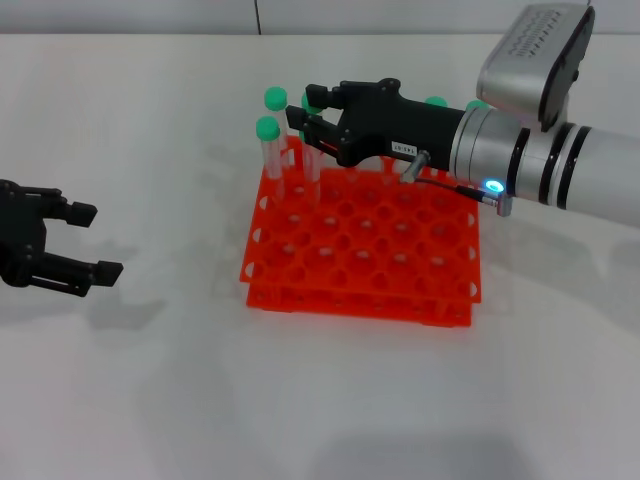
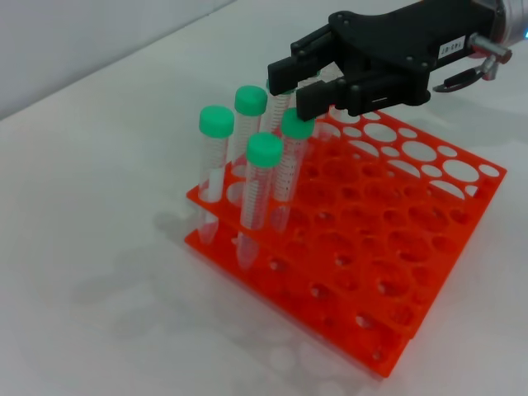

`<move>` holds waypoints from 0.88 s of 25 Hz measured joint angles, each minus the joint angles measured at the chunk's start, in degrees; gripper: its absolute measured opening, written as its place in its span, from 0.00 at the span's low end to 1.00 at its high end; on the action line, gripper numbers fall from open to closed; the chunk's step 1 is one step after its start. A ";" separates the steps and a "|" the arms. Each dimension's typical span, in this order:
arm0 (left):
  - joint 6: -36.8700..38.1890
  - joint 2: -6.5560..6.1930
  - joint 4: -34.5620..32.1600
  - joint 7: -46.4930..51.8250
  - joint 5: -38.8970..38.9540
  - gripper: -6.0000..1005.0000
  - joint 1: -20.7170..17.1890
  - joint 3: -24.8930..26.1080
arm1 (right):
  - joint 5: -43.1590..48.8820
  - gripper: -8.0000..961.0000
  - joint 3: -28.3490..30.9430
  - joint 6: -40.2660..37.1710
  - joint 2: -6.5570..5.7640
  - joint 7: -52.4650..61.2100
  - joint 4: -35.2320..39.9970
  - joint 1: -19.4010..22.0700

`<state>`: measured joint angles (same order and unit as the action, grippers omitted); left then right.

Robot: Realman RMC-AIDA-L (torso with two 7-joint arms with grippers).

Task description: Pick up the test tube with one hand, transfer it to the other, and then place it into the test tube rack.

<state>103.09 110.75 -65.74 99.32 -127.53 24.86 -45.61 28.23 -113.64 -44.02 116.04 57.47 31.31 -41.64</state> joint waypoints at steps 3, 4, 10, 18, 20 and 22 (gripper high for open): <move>0.01 -0.01 0.00 0.00 0.15 0.88 0.02 0.09 | 0.00 0.36 0.31 -0.67 -0.06 -0.04 -0.02 0.31; 0.03 -0.01 0.00 0.00 0.22 0.88 0.02 0.13 | 0.00 0.37 0.41 -0.90 -0.13 -0.04 0.00 0.37; 0.19 0.00 0.00 -0.26 0.56 0.88 -0.51 0.59 | 0.19 0.60 1.50 -6.09 -0.88 -0.10 0.80 2.28; 0.61 1.22 0.05 -3.01 2.72 0.88 -1.40 6.07 | 14.79 0.77 14.12 -10.93 -2.49 6.98 8.08 11.45; 0.50 1.28 0.36 -3.44 4.47 0.88 -1.95 6.35 | 21.89 0.79 18.89 -12.06 -3.47 12.29 10.70 13.71; 0.21 1.34 0.94 -4.03 6.76 0.88 -2.64 6.60 | 28.26 0.80 23.12 -14.38 -4.34 16.91 12.15 14.95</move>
<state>103.30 112.08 -64.80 95.29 -120.76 22.21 -39.01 56.48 -90.52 -58.40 111.70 74.38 43.46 -26.69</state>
